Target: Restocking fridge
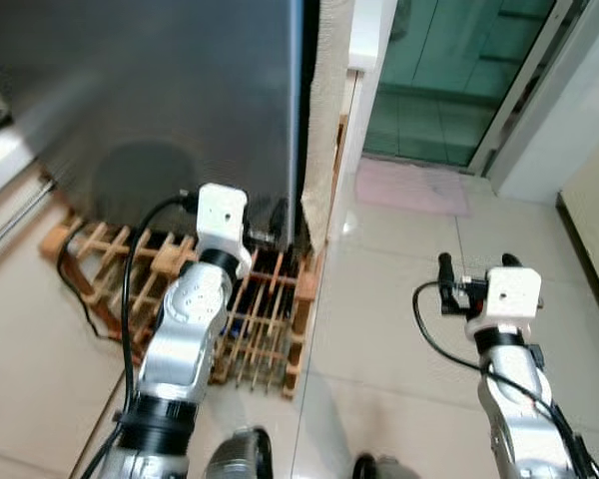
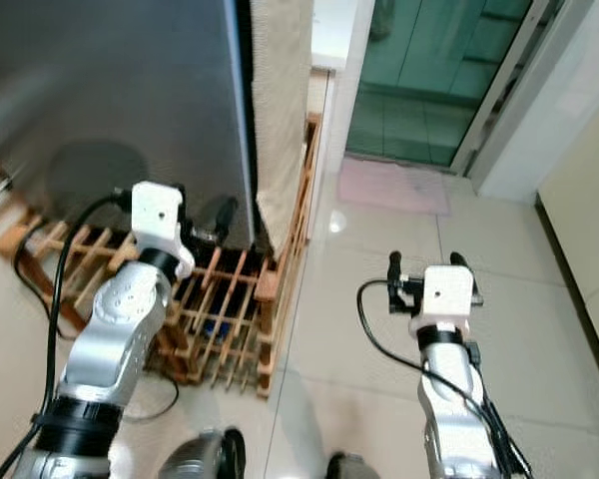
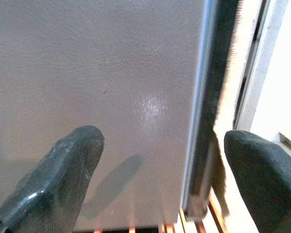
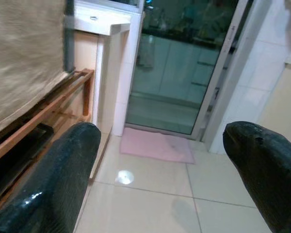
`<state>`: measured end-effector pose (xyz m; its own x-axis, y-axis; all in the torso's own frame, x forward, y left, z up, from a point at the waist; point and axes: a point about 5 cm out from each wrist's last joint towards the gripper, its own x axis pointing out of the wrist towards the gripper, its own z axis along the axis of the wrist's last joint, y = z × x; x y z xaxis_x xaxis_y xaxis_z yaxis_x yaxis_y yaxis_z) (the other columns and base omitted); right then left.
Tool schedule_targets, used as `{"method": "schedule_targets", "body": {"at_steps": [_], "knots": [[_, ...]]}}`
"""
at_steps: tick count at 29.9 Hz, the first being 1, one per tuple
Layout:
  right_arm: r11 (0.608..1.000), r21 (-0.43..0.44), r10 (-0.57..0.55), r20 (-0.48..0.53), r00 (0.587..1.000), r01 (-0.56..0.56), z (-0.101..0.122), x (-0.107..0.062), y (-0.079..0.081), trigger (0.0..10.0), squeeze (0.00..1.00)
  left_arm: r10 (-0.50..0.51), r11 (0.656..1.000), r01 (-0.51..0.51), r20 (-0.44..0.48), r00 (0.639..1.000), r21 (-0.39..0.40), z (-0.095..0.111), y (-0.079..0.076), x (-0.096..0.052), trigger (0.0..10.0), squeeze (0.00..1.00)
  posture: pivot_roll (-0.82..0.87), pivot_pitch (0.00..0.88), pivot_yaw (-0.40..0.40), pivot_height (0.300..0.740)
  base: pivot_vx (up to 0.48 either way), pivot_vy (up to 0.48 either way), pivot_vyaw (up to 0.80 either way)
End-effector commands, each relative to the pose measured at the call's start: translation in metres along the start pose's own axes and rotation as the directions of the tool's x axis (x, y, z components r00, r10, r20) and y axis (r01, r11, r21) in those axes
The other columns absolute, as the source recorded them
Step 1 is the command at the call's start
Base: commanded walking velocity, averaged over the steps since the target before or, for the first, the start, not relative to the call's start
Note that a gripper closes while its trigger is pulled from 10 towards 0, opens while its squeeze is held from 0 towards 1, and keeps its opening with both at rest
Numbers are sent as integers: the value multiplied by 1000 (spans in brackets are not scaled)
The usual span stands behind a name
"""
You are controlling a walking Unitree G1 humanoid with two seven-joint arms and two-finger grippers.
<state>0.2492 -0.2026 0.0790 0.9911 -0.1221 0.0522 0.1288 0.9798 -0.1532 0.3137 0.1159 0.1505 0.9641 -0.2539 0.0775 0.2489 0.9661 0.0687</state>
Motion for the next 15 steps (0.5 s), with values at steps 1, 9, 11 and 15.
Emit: {"method": "schedule_targets", "body": {"at_steps": [1, 9, 11, 15], "knots": [[1000, 5, 0, 16, 1000, 0, 4, 5, 0, 10000, 0, 5, 1000, -5, 2, 1000, -6, -1, 1, -1, 10000, 0, 41, 0, -11, 740, 0, 0, 0], [1000, 7, 10, 19, 1000, -10, 4, 5, 3, 10000, 0, -34, 999, 33, 34, 999, 35, 4, -9, 4, 10000, 0, 35, 0, -13, 740, 0, 0, 0], [1000, 5, 9, 18, 1000, -9, 4, 5, 3, 10000, 0, -46, 997, 44, 31, 998, 68, 4, -11, 5, 10000, 0, 32, 0, -12, 740, 0, 0, 0], [1000, 4, 8, 20, 1000, -8, 4, 6, 2, 10000, 0, -61, 995, 58, 36, 997, 81, 4, -13, 7, 10000, 0, 29, 0, -9, 740, 0, 0, 0]]}}
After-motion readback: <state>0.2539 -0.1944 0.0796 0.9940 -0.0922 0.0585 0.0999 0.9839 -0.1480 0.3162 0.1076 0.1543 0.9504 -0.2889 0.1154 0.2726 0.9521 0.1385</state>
